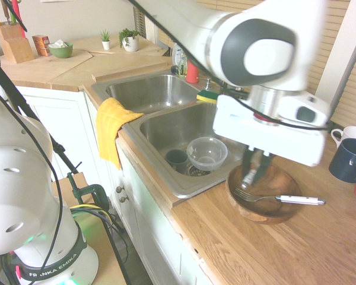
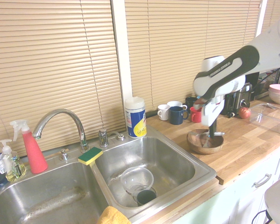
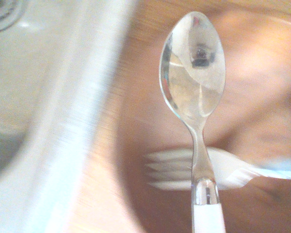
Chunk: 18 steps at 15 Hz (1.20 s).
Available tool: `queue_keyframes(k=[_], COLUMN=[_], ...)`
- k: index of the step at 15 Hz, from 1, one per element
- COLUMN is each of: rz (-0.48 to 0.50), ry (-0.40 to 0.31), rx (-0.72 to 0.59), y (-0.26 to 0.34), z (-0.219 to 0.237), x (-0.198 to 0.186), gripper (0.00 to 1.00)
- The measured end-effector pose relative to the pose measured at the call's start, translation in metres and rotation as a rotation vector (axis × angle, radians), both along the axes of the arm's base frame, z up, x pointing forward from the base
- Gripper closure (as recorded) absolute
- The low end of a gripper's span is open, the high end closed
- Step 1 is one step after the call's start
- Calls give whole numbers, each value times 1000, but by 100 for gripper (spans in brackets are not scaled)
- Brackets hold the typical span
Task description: Put the spoon into the sink
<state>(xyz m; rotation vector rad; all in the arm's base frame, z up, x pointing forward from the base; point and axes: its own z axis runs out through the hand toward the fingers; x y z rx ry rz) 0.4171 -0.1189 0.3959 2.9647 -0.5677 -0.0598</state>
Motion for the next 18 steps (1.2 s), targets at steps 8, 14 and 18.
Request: queue_keyframes(k=[8,14,18], rz=[95,197,238], ry=[-1,38,89], rx=[-115,-194,-220], y=[124,189,207], z=[-23,-64,-109], x=[-2,35,81], gripper=[100,100,100])
